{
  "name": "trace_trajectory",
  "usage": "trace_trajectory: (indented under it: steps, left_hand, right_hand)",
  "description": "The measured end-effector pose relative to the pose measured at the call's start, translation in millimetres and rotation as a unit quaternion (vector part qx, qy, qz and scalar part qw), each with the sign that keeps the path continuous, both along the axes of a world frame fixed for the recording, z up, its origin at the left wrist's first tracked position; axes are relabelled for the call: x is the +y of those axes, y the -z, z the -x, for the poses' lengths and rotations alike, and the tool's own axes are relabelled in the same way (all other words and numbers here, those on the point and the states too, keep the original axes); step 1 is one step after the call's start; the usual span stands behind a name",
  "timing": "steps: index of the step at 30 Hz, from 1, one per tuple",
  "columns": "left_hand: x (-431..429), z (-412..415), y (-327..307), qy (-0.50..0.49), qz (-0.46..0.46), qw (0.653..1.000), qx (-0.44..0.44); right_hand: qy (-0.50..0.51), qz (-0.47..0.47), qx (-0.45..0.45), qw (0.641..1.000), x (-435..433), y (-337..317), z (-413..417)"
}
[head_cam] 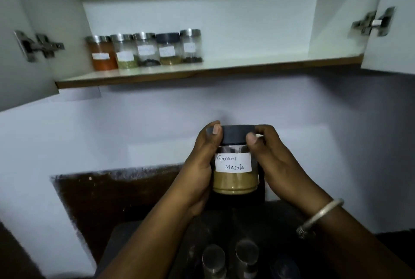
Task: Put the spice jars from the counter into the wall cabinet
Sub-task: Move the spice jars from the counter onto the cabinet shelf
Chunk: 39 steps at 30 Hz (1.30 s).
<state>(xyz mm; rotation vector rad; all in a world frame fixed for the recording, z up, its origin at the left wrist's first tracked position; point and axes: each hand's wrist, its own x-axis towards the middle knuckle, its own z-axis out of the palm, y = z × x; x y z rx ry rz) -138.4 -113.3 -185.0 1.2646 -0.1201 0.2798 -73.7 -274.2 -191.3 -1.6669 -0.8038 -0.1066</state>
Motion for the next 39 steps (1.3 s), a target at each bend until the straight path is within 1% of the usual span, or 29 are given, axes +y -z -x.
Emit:
trace_trajectory:
  steps: [2, 3, 5, 7, 10, 11, 12, 13, 14, 15, 16, 17, 18, 20, 25, 28, 30, 32, 36, 37, 39]
  left_hand:
    - [2.6, -10.6, -25.9, -0.01, -0.018, 0.999, -0.026]
    - [6.0, -19.0, -44.5, -0.018, -0.045, 0.998, -0.047]
    - [10.6, -35.6, -77.8, -0.033, -0.098, 0.991, -0.085]
    - [14.4, -52.3, -110.1, -0.048, -0.143, 0.983, -0.103]
    - [32.6, -84.6, -156.4, -0.064, -0.179, 0.973, -0.133]
    - [42.1, -95.2, -167.9, -0.088, -0.191, 0.968, -0.138]
    - [54.6, -107.5, -176.2, -0.139, -0.222, 0.956, -0.133]
    - [72.0, -124.2, -180.6, -0.211, -0.283, 0.927, -0.128]
    - [91.3, -139.8, -180.6, -0.288, -0.378, 0.872, -0.115]
    - [112.3, -155.9, -177.6, -0.345, -0.489, 0.796, -0.089]
    - [128.9, -169.9, -172.1, -0.363, -0.579, 0.728, -0.052]
    - [142.1, -181.5, -165.8, -0.358, -0.628, 0.691, -0.015]
    - [153.3, -192.7, -160.3, -0.342, -0.64, 0.688, 0.015]
    - [164.6, -204.7, -156.3, -0.313, -0.634, 0.706, 0.044]
    - [171.8, -210.5, -158.1, -0.281, -0.609, 0.741, 0.033]
    - [173.9, -214.7, -154.4, -0.289, -0.615, 0.734, 0.018]
    - [175.6, -219.1, -152.8, -0.3, -0.626, 0.72, 0.009]
    - [175.3, -220.9, -151.6, -0.308, -0.637, 0.707, 0.005]
    - [170.5, -215.5, -152.4, -0.314, -0.639, 0.702, 0.006]
    - [170.1, -213.9, -153.5, -0.315, -0.636, 0.705, 0.004]
    - [168.4, -209.7, -154.3, -0.319, -0.631, 0.707, 0.002]
  right_hand:
    - [0.01, 0.045, -0.042, 0.998, -2.3, -21.3, 0.6]
    - [0.016, 0.058, -0.085, 0.995, -0.9, -38.0, -2.7]
    - [0.025, 0.062, -0.143, 0.987, 3.4, -71.2, -10.3]
    - [0.039, 0.057, -0.18, 0.981, 9.8, -105.5, -23.5]
    - [0.069, 0.066, -0.22, 0.971, 27.7, -155.3, -57.2]
    - [0.084, 0.079, -0.231, 0.966, 36.5, -168.7, -73.0]
    - [0.097, 0.092, -0.237, 0.962, 46.4, -180.9, -91.3]
    - [0.105, 0.103, -0.238, 0.96, 57.9, -193.5, -113.1]
    - [0.108, 0.11, -0.228, 0.961, 70.0, -204.4, -136.2]
    - [0.103, 0.116, -0.211, 0.965, 83.5, -214.8, -161.5]
    - [0.096, 0.12, -0.19, 0.97, 96.2, -222.6, -185.9]
    - [0.091, 0.123, -0.165, 0.974, 108.3, -228.7, -209.5]
    - [0.091, 0.127, -0.14, 0.978, 121.7, -232.5, -233.2]
    - [0.102, 0.137, -0.109, 0.979, 144.7, -232.5, -272.3]
    - [0.123, 0.196, -0.096, 0.968, 187.6, -228.9, -326.3]
    - [0.131, 0.218, -0.065, 0.965, 200.6, -220.9, -343.6]
    - [0.118, 0.234, -0.04, 0.964, 204.0, -212.4, -351.3]
    - [0.106, 0.227, -0.024, 0.968, 203.6, -206.7, -356.8]
    - [0.09, 0.25, -0.034, 0.964, 201.7, -201.8, -352.3]
    - [0.09, 0.269, -0.033, 0.958, 200.7, -200.6, -347.1]
    - [0.099, 0.341, -0.025, 0.934, 194.9, -201.2, -331.9]
